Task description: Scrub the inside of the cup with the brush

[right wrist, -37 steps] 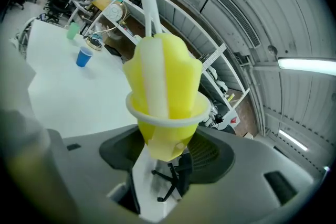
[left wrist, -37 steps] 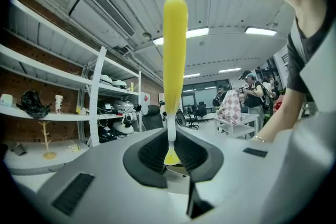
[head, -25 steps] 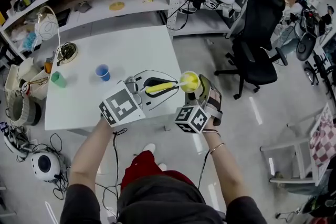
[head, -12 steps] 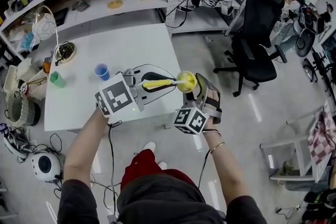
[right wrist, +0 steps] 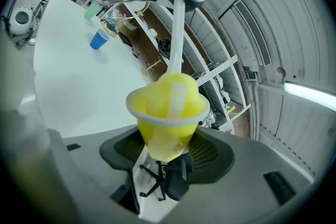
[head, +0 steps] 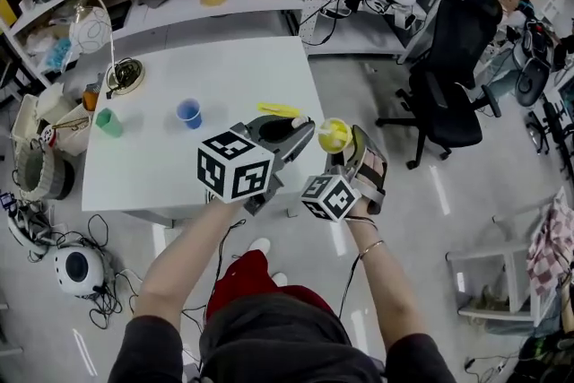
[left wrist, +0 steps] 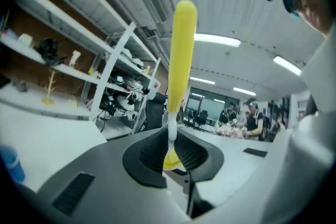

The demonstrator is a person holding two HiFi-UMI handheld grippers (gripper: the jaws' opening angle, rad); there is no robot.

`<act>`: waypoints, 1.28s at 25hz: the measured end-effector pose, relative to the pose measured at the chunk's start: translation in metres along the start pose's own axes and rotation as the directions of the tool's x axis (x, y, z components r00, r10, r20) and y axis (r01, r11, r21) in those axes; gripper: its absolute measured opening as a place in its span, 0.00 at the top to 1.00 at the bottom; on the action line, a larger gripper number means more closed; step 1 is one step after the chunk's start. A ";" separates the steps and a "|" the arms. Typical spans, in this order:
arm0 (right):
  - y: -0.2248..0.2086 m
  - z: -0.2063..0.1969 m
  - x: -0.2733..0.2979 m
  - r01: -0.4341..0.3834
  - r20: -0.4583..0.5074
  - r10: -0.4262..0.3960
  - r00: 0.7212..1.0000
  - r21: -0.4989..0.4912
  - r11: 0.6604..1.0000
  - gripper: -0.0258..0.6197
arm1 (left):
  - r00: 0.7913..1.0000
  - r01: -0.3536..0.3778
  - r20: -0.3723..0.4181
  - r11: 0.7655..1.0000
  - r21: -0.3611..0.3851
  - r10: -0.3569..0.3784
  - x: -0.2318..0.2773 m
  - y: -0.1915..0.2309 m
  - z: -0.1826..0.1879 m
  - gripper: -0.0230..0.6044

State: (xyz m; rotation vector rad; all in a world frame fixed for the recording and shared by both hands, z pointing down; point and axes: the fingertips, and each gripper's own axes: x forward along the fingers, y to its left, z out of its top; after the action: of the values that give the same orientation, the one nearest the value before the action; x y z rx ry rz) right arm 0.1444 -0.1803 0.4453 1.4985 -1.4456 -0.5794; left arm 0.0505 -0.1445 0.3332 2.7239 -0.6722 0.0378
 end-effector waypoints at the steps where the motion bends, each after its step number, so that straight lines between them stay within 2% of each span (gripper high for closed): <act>1: 0.000 0.000 0.001 0.009 -0.009 -0.009 1.000 -0.007 1.000 0.55 | 1.000 -0.017 0.008 0.996 -0.086 0.018 -0.001 0.006 -0.003 0.89; 3: -0.001 0.000 0.002 0.026 -0.022 -0.026 0.999 -0.027 0.999 0.55 | 0.999 -0.039 0.024 0.969 -0.243 0.047 -0.005 0.018 -0.008 0.89; 5: -0.002 0.003 0.002 0.043 -0.027 -0.045 0.999 -0.054 0.998 0.55 | 0.997 -0.046 0.044 0.927 -0.372 0.066 -0.009 0.028 -0.012 0.89; 7: -0.002 0.005 0.001 0.045 -0.030 -0.047 0.998 -0.070 0.997 0.55 | 0.996 -0.041 0.059 0.895 -0.443 0.074 -0.012 0.032 -0.014 0.89; 8: 0.000 0.006 0.000 0.034 -0.031 -0.036 0.999 -0.067 0.997 0.55 | 0.996 -0.039 0.059 0.895 -0.445 0.073 -0.014 0.031 -0.015 0.89; 10: 0.004 0.006 -0.003 -0.003 -0.037 0.001 0.999 -0.044 0.999 0.55 | 0.998 -0.028 0.048 0.927 -0.373 0.049 -0.015 0.025 -0.017 0.89; 13: 0.008 0.008 -0.006 -0.054 -0.030 0.054 0.998 -0.010 0.998 0.55 | 0.999 0.036 0.015 0.988 -0.151 -0.034 -0.015 0.009 -0.014 0.89; 15: 0.012 0.012 -0.006 -0.082 -0.003 0.082 0.997 -0.007 0.997 0.55 | 0.995 0.092 -0.030 0.996 0.022 -0.091 -0.018 -0.001 -0.013 0.89; 17: 0.017 0.018 -0.009 -0.110 0.030 0.110 0.993 -0.010 0.994 0.56 | 0.986 0.156 -0.084 0.970 0.187 -0.142 -0.022 -0.008 -0.012 0.89; 19: 0.021 0.022 -0.013 -0.135 0.061 0.135 0.989 -0.011 0.991 0.56 | 0.971 0.226 -0.147 0.916 0.333 -0.187 -0.026 -0.016 -0.012 0.89; 23: 0.028 0.028 -0.018 -0.178 0.100 0.178 0.979 -0.010 0.984 0.56 | 0.935 0.348 -0.270 0.754 0.557 -0.231 -0.031 -0.029 -0.017 0.89; 27: 0.035 0.033 -0.022 -0.221 0.125 0.221 0.967 -0.008 0.975 0.57 | 0.896 0.440 -0.374 0.583 0.683 -0.239 -0.040 -0.036 -0.024 0.89; 30: 0.038 0.037 -0.025 -0.248 0.146 0.248 0.958 -0.015 0.969 0.58 | 0.869 0.494 -0.438 0.436 0.752 -0.228 -0.046 -0.039 -0.030 0.89; 31: 0.038 0.038 -0.026 -0.253 0.152 0.252 0.956 -0.013 0.967 0.58 | 0.863 0.505 -0.454 0.394 0.768 -0.221 -0.047 -0.039 -0.030 0.89; 32: 0.038 0.039 -0.027 -0.254 0.157 0.252 0.955 -0.009 0.967 0.58 | 0.859 0.512 -0.464 0.368 0.776 -0.217 -0.048 -0.038 -0.030 0.89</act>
State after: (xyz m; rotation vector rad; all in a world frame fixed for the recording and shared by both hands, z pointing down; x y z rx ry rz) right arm 0.0875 -0.1616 0.4530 1.2715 -1.7341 -0.5410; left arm 0.0268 -0.0814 0.3448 3.6726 0.2110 0.9312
